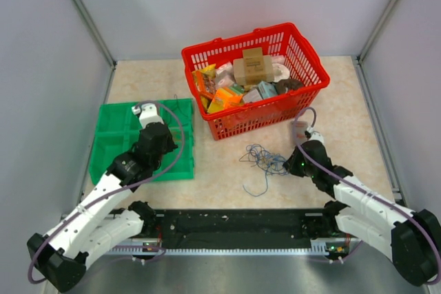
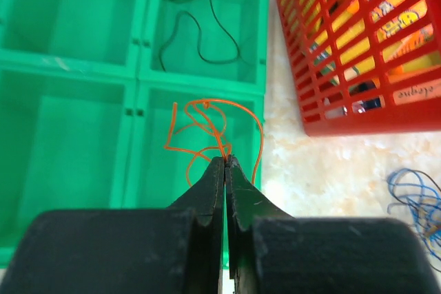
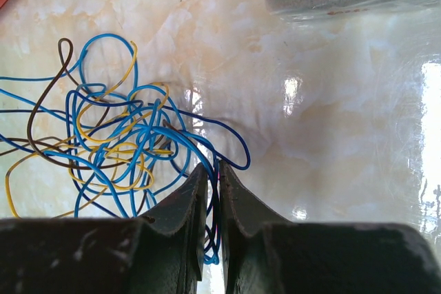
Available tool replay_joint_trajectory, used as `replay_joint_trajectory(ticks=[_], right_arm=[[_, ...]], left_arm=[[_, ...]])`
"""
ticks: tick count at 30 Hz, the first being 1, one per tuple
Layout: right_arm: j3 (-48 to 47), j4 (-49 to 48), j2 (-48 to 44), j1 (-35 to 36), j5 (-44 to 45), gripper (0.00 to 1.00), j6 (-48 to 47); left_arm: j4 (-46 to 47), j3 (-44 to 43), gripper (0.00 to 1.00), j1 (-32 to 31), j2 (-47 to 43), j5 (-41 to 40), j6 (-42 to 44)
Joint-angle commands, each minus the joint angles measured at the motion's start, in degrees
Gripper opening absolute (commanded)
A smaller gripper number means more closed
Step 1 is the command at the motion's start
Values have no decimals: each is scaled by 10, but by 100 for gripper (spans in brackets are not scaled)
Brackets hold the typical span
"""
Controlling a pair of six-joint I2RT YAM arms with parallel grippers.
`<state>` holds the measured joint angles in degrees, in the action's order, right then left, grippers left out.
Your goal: Untangle the cables
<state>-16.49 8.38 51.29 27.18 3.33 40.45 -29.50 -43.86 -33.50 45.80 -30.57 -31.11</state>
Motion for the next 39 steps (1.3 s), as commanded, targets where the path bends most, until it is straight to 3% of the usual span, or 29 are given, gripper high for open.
replay_joint_trajectory(ticks=[1,7,13,14,18,19,22,26,28,31,36,39], right_arm=[[1,-24,3,-4,0,11,-10],[-3,-25,9,-3,-3,11,-12],[-1,-27,9,-4,-4,11,-12],[-1,-27,9,-4,-5,11,-12],[-2,-29,14,-4,-15,12,-17],[-4,-31,17,-4,-17,12,-18],[-9,-31,27,-4,-29,12,-24],[-15,-31,30,-4,-62,11,-32],[-20,-30,23,-4,-86,12,-29],[-26,-28,7,-4,-123,11,-14],[-36,-18,-30,-4,-164,11,13],[-44,-7,-43,-4,-178,11,22]], left_arm=[[27,49,0,2,-19,92,-111],[24,78,0,12,12,92,-171],[14,76,0,67,80,92,-205],[-4,68,9,74,85,91,-213],[-36,56,90,77,34,105,-216],[-25,58,99,77,11,117,-201],[7,63,98,78,-65,176,-159],[173,112,85,76,-122,400,-97],[223,125,76,56,-113,455,-100],[247,135,65,-36,-96,402,-88],[310,114,65,-230,-5,288,-40],[318,62,66,-286,97,299,-16]])
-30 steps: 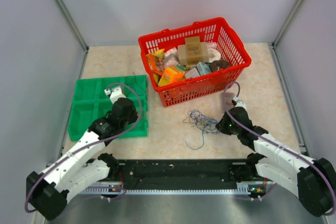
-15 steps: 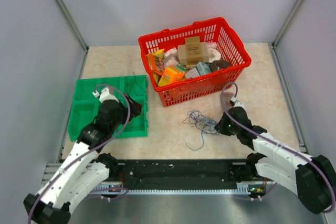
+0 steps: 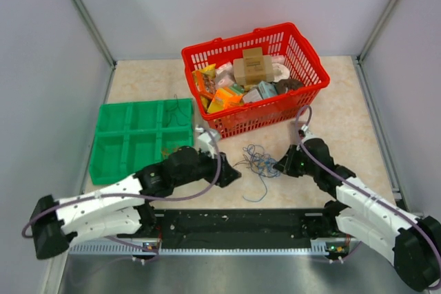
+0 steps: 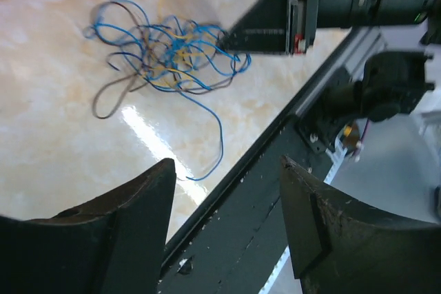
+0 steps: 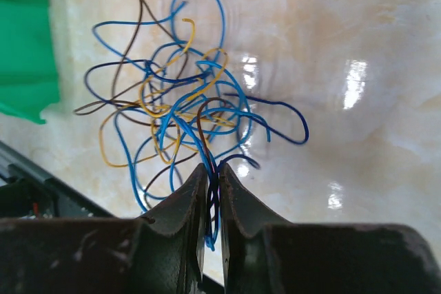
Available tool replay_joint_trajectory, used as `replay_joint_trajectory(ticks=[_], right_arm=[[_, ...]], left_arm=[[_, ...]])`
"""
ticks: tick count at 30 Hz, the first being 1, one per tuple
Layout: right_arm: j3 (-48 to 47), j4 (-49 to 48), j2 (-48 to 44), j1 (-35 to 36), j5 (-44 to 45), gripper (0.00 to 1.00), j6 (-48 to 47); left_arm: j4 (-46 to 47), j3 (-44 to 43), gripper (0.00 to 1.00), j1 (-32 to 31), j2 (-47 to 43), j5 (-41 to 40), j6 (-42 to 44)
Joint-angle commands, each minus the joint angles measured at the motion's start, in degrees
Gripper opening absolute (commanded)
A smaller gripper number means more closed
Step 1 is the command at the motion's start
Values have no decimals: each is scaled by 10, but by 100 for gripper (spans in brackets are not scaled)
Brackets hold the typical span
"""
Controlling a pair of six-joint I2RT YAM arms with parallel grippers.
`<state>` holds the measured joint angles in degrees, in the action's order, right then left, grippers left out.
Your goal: Untangle the cables
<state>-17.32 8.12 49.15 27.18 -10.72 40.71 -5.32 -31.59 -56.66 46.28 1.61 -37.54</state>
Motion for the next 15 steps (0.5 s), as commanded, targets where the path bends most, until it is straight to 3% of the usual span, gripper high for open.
replay_joint_trajectory(ticks=[1,3,9,12,15], right_arm=[[-39,-2,-25,-4,-40,11,20],[-42,1,-28,-4,-47,11,23],[-41,6,-28,-4,-55,11,26],[-39,5,-34,-4,-55,11,30],[-38,5,-34,-4,-55,11,26]], left_arm=[[76,-80,66,-68,124,-19,52],[75,-115,65,-80,187,23,52],[69,-187,57,-86,316,38,44],[67,-204,61,-88,354,40,54],[64,-217,73,-90,378,24,69]])
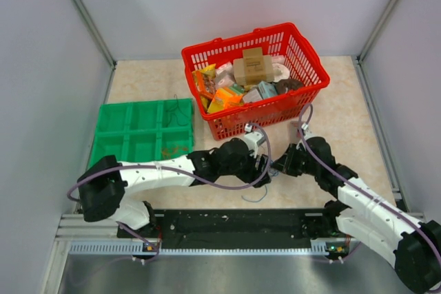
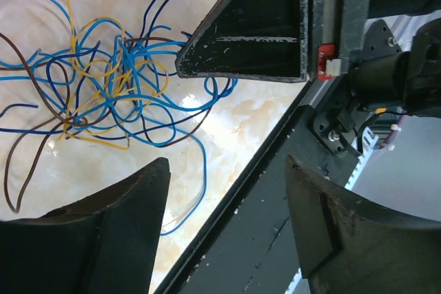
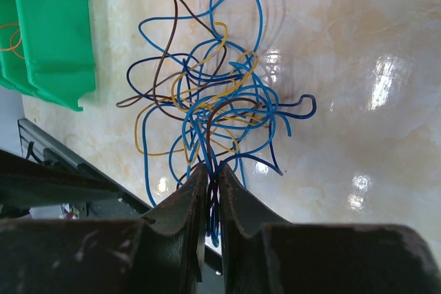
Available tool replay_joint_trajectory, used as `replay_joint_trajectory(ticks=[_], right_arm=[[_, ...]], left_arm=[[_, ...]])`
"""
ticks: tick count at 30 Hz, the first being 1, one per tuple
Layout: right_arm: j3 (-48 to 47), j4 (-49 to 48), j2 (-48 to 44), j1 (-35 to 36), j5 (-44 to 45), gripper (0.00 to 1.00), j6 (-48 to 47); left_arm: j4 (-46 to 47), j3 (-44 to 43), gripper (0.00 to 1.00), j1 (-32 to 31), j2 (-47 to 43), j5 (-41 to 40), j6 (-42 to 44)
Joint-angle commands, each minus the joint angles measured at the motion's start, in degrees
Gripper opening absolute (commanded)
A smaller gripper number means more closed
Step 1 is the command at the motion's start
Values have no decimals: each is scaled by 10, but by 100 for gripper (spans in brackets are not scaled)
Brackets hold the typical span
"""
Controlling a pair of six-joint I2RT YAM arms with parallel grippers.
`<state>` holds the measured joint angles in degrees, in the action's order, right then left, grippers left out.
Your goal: Untangle the cables
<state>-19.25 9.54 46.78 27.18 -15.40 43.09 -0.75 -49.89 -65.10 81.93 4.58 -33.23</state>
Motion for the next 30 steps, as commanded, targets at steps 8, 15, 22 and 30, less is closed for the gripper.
replay_joint_trajectory(ticks=[8,15,22,30], right_arm=[[-15,-12,-3,-4,-12,11,-3],[-11,-11,-10,-4,-9,11,-2],[-13,-10,-10,-3,-5,11,-2],[-17,1,-29,-4,-4,11,-4]], left_arm=[[-65,-118,62,-4,79,-74,42],[-157,-149,55,9,91,-158,-137],[-138,-133,70,11,100,-133,-314],[-120,-152,51,23,138,-99,-363]])
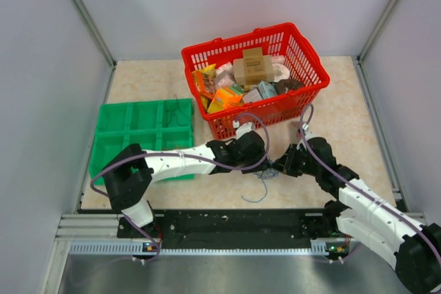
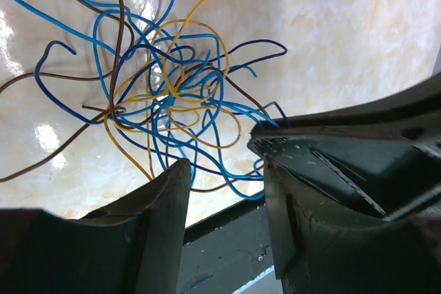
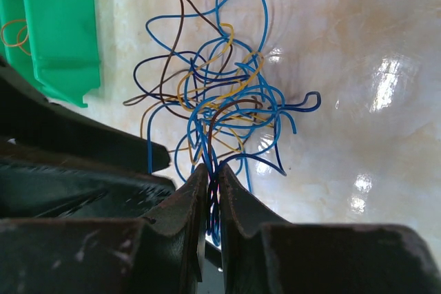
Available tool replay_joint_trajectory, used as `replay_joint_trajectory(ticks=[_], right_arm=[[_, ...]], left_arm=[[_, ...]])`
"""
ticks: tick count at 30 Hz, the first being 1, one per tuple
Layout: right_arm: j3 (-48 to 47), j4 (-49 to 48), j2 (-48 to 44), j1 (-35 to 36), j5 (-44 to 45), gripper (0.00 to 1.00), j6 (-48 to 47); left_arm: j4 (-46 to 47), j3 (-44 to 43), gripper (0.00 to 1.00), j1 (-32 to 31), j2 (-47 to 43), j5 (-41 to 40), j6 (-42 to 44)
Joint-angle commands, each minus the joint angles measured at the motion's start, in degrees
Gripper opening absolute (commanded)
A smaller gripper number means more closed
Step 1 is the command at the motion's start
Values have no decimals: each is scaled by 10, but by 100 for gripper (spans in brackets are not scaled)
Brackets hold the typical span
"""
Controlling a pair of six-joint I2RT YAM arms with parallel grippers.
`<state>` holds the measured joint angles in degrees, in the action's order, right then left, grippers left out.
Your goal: Untangle the cables
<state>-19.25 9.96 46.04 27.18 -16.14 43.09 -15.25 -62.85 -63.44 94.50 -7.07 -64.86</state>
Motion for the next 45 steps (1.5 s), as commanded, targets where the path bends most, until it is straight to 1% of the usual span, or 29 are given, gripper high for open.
replay_joint_trajectory(ticks=[1,3,4,6,10,13,15,16,18,19,20,22,24,28,30,31,33,36,38,42,43,45], right_arm=[[-16,-3,-24,-4,3,11,-5],[-15,-1,-28,-4,2,11,-4],[-15,-1,-27,-4,2,11,-4],[-11,-1,-27,-4,1,11,-5],[-5,2,-29,-4,8,12,-11],[3,2,-24,-4,25,16,-26],[7,2,-17,-4,31,18,-34],[7,0,-11,-4,31,16,-36],[11,-11,-1,-4,34,8,-40],[11,-11,3,-4,42,2,-41],[12,-6,4,-4,57,0,-39],[16,1,2,-4,93,0,-32],[21,8,-2,-4,129,0,-22],[27,37,-2,-3,229,0,15],[30,45,-6,-4,254,0,30],[33,49,-8,-4,267,0,37],[38,59,-15,-4,294,0,50],[35,83,-20,-4,332,0,66],[32,91,-21,-5,351,0,74],[22,93,-17,-5,359,0,67],[18,93,-17,-5,357,0,60],[16,92,-22,-5,360,0,53]], left_arm=[[28,-23,49,5,15,17,-47],[31,-19,45,6,17,8,-45],[32,-19,40,6,17,3,-43],[36,-19,32,5,17,-5,-37],[36,-17,0,4,8,-14,-22],[39,-8,0,2,-14,-27,7],[73,14,0,1,-39,-16,38],[95,30,0,2,-55,-8,54],[147,61,0,2,-90,20,90],[176,69,0,2,-110,32,106],[187,75,0,2,-126,41,127],[190,72,0,2,-167,61,175],[176,63,0,2,-206,67,217],[185,73,0,2,-297,68,310],[199,82,0,2,-338,68,344],[198,83,0,3,-352,87,358],[189,73,0,3,-371,111,373],[155,27,0,3,-382,129,392],[104,-8,0,3,-388,115,410],[51,-60,0,2,-399,77,450],[31,-86,0,3,-405,48,470],[7,-113,0,3,-413,35,491]])
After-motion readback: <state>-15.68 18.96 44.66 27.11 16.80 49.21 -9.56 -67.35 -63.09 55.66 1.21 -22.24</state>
